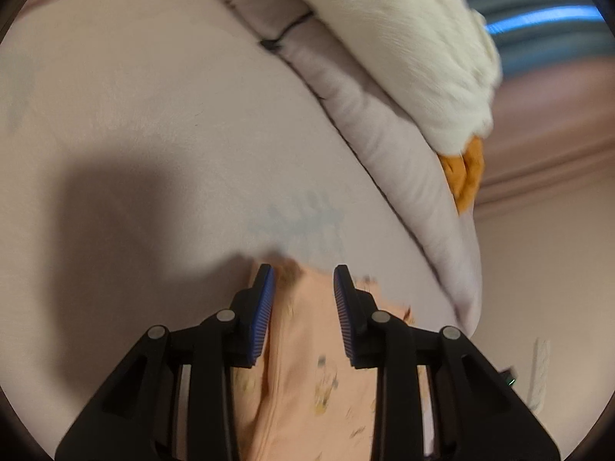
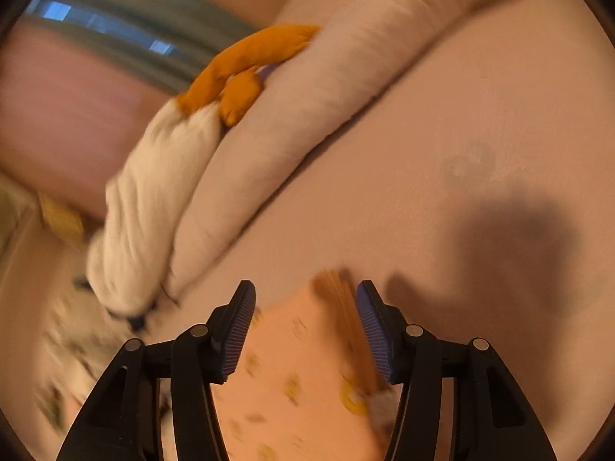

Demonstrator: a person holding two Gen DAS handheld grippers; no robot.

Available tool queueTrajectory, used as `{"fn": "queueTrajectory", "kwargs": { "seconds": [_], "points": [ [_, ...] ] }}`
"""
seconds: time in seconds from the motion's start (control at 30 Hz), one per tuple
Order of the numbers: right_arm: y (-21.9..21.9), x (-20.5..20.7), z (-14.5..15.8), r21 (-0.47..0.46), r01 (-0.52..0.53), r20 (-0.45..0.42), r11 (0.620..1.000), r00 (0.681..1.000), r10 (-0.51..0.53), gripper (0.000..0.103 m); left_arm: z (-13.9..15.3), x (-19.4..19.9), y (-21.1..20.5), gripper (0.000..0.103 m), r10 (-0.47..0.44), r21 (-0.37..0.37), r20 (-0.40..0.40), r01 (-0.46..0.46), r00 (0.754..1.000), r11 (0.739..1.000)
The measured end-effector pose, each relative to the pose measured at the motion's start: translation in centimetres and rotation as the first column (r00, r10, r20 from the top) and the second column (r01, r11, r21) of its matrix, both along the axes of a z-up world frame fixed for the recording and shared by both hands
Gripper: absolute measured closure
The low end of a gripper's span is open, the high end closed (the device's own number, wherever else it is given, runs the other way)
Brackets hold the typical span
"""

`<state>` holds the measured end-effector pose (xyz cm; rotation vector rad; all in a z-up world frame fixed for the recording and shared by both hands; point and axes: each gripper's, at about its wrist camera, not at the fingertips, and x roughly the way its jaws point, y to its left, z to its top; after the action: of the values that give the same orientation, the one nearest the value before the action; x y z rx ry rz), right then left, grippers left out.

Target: Fold small clothes

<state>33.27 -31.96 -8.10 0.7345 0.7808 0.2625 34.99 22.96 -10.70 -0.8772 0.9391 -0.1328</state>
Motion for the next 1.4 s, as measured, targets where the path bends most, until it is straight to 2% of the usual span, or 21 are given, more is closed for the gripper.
{"fn": "queueTrajectory", "kwargs": {
  "seconds": [0.07, 0.13, 0.17, 0.2, 0.3, 0.37, 0.47, 0.57, 0.67, 0.7, 0.77, 0.83, 0.87, 0.93, 1.07, 1.1, 1.2, 1.27, 1.3, 1.33, 1.4],
  "points": [
    [1.0, -1.5, 0.9, -0.095, -0.062, 0.037, 0.994, 0.997, 0.066, 0.047, 0.9, -1.6, -1.2, 0.073, -0.084, 0.046, 0.036, 0.082, 0.996, 0.996],
    [2.8, -3.5, 1.6, -0.227, -0.125, 0.065, 0.966, 0.988, 0.143, 0.05, 1.5, -3.2, -2.7, 0.073, -0.151, 0.086, 0.063, 0.145, 0.987, 0.986],
    [3.5, -3.8, 1.7, -0.263, -0.142, 0.069, 0.954, 0.984, 0.165, 0.056, 1.7, -4.1, -3.5, 0.073, -0.189, 0.106, 0.075, 0.181, 0.979, 0.978],
    [4.5, -5.0, 1.8, -0.315, -0.178, 0.075, 0.932, 0.975, 0.211, 0.057, 1.8, -5.5, -4.7, 0.073, -0.237, 0.133, 0.093, 0.224, 0.967, 0.965],
    [6.4, -6.8, 1.2, -0.392, -0.255, 0.07, 0.884, 0.95, 0.305, 0.064, 1.1, -7.6, -7.3, 0.073, -0.328, 0.196, 0.092, 0.305, 0.94, 0.932],
    [7.5, -6.7, 0.5, -0.435, -0.277, 0.044, 0.857, 0.944, 0.328, 0.064, 0.3, -8.3, -8.5, 0.073, -0.362, 0.257, 0.066, 0.335, 0.93, 0.907],
    [8.7, -5.4, -1.7, -0.494, -0.301, -0.053, 0.815, 0.947, 0.318, 0.064, -2.3, -8.2, -9.2, 0.074, -0.366, 0.291, -0.008, 0.352, 0.931, 0.89],
    [9.1, -4.3, -2.3, -0.509, -0.297, -0.081, 0.808, 0.951, 0.299, 0.064, -2.5, -7.6, -8.6, 0.075, -0.348, 0.256, -0.01, 0.338, 0.938, 0.905],
    [9.4, -4.5, -1.0, -0.516, -0.28, -0.082, 0.809, 0.957, 0.279, 0.064, -1.5, -8.6, -7.1, 0.075, -0.321, 0.211, 0.015, 0.311, 0.947, 0.927],
    [9.7, -5.0, -0.4, -0.514, -0.283, -0.058, 0.81, 0.953, 0.296, 0.064, -1.1, -8.9, -6.7, 0.073, -0.314, 0.21, 0.029, 0.301, 0.949, 0.93],
    [10.8, -5.4, 0.6, -0.504, -0.3, -0.019, 0.81, 0.941, 0.337, 0.064, -0.3, -10.0, -5.3, 0.063, -0.286, 0.22, 0.054, 0.268, 0.957, 0.938],
    [11.9, -5.3, 0.9, -0.496, -0.317, -0.005, 0.809, 0.932, 0.362, 0.064, -0.4, -10.6, -3.3, 0.051, -0.22, 0.206, 0.064, 0.203, 0.973, 0.957],
    [12.6, -5.0, 0.9, -0.49, -0.328, -0.001, 0.808, 0.927, 0.376, 0.064, -0.5, -10.7, -2.7, 0.051, -0.204, 0.192, 0.065, 0.189, 0.977, 0.963],
    [14.4, -4.3, 0.7, -0.478, -0.357, -0.005, 0.802, 0.915, 0.405, 0.064, -1.2, -10.4, -1.5, 0.051, -0.17, 0.149, 0.044, 0.162, 0.984, 0.975],
    [17.6, -3.4, 0.0, -0.469, -0.399, -0.018, 0.788, 0.896, 0.443, 0.064, -2.6, -8.6, -0.9, 0.051, -0.171, 0.07, 0.013, 0.169, 0.985, 0.983],
    [18.2, -2.9, -0.2, -0.466, -0.405, -0.026, 0.786, 0.895, 0.446, 0.064, -3.1, -7.9, -1.0, 0.051, -0.174, 0.025, 0.012, 0.173, 0.985, 0.985],
    [19.9, -1.2, -0.4, -0.474, -0.401, -0.046, 0.784, 0.9, 0.433, 0.064, -3.5, -6.2, -1.4, 0.051, -0.164, -0.049, 0.023, 0.165, 0.986, 0.985],
    [20.6, 0.1, -0.5, -0.485, -0.38, -0.048, 0.788, 0.911, 0.41, 0.064, -3.7, -5.2, -1.9, 0.053, -0.166, -0.075, 0.028, 0.167, 0.986, 0.983],
    [20.7, 0.7, -0.5, -0.483, -0.365, -0.043, 0.796, 0.918, 0.395, 0.064, -3.7, -4.6, -2.4, 0.055, -0.174, -0.057, 0.022, 0.175, 0.984, 0.983],
    [20.9, 1.6, -0.6, -0.479, -0.35, -0.046, 0.805, 0.926, 0.376, 0.064, -3.7, -4.2, -2.7, 0.07, -0.177, -0.031, 0.017, 0.177, 0.984, 0.984],
    [21.2, 2.7, -1.4, -0.474, -0.351, -0.072, 0.808, 0.93, 0.361, 0.065, -3.7, -3.3, -3.6, 0.082, -0.199, 0.061, -0.008, 0.199, 0.98, 0.978]
  ]
}}
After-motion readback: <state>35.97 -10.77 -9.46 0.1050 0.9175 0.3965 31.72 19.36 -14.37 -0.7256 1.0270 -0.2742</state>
